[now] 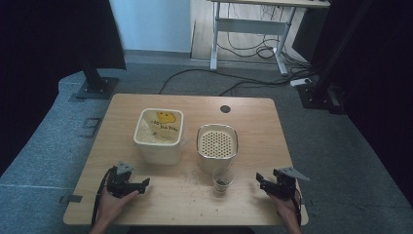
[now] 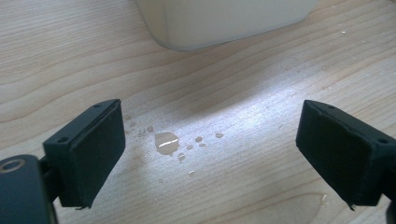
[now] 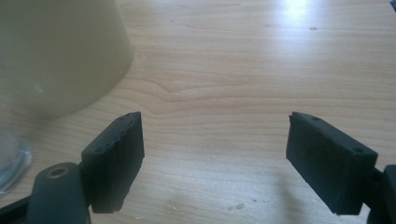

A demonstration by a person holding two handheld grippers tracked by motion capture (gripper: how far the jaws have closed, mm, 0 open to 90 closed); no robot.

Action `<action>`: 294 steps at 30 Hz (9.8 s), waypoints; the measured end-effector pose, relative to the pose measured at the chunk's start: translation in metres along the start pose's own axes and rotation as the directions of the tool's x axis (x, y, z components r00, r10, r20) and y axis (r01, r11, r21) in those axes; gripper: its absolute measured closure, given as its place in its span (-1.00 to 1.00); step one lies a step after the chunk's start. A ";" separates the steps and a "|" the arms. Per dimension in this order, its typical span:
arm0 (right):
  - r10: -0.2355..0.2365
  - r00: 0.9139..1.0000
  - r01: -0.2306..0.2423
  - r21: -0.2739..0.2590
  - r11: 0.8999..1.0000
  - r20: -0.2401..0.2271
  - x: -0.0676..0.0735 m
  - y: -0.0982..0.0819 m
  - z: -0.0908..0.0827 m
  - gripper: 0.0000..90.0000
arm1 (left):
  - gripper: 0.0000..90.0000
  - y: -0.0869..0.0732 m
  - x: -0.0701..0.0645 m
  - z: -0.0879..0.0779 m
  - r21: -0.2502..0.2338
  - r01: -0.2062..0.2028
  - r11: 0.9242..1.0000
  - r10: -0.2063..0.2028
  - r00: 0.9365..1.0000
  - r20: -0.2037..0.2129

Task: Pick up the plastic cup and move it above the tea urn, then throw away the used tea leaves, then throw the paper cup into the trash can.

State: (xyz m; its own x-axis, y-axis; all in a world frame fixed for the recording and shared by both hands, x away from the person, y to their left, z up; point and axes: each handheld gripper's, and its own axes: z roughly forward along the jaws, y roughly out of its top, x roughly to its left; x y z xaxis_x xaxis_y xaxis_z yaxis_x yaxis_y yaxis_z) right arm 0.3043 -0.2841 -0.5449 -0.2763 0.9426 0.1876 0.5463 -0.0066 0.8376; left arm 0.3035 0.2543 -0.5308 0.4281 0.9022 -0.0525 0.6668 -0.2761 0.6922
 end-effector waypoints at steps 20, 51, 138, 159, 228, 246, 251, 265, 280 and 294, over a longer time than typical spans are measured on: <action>-0.113 0.952 0.113 -0.016 0.993 -0.283 0.074 -0.011 -0.013 -0.49 | -0.76 0.001 0.000 0.002 -0.001 0.014 1.000 -0.014 1.000 0.002; -0.284 0.908 0.250 -0.145 0.957 -0.309 0.123 0.000 0.004 -0.09 | -0.70 -0.004 0.002 0.000 0.014 0.028 1.000 -0.028 0.999 0.019; -0.607 0.712 0.659 -0.035 0.752 0.353 0.123 0.141 -0.006 -0.06 | -0.68 0.003 0.002 0.001 0.034 0.000 0.999 -0.002 0.999 0.051; -0.919 -0.106 0.890 0.449 0.082 0.379 0.181 0.123 0.041 -0.05 | -0.68 0.002 0.005 0.001 0.038 0.005 0.999 -0.007 0.999 0.050; -0.449 0.893 0.444 -0.162 0.881 0.005 0.136 0.151 0.008 -0.09 | -0.67 0.001 0.005 0.000 0.048 0.007 0.999 -0.009 0.999 0.049; -0.417 0.902 0.385 -0.224 0.895 -0.113 0.176 0.166 0.020 -0.10 | -0.67 0.002 0.006 -0.002 0.040 0.011 0.999 -0.014 0.998 0.055; -0.419 0.898 0.383 -0.228 0.895 -0.137 0.186 0.168 0.026 -0.10 | -0.67 0.002 0.006 -0.003 0.038 0.012 0.999 -0.014 0.998 0.058; -0.410 0.879 0.357 -0.236 0.904 -0.241 0.228 0.183 0.054 -0.11 | -0.67 0.001 0.005 -0.003 0.033 0.015 0.999 -0.017 0.998 0.063; -0.414 0.825 0.413 -0.090 0.906 -0.384 0.322 0.207 0.131 -0.62 | -0.67 -0.001 0.011 -0.006 0.030 0.041 0.999 -0.043 0.997 0.065; -0.396 0.839 0.382 -0.114 0.917 -0.374 0.284 0.195 0.104 -0.66 | -0.67 -0.001 0.013 -0.009 0.026 0.037 0.999 -0.038 0.998 0.059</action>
State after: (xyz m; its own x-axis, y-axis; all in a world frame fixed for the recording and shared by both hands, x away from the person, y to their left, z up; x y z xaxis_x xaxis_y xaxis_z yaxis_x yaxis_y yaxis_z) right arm 0.4143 0.0170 -0.3818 -0.7436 0.6684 0.0180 0.3056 0.3159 0.8982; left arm 0.3028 0.2696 -0.5254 0.4372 0.8912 -0.1211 0.6975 -0.2510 0.6711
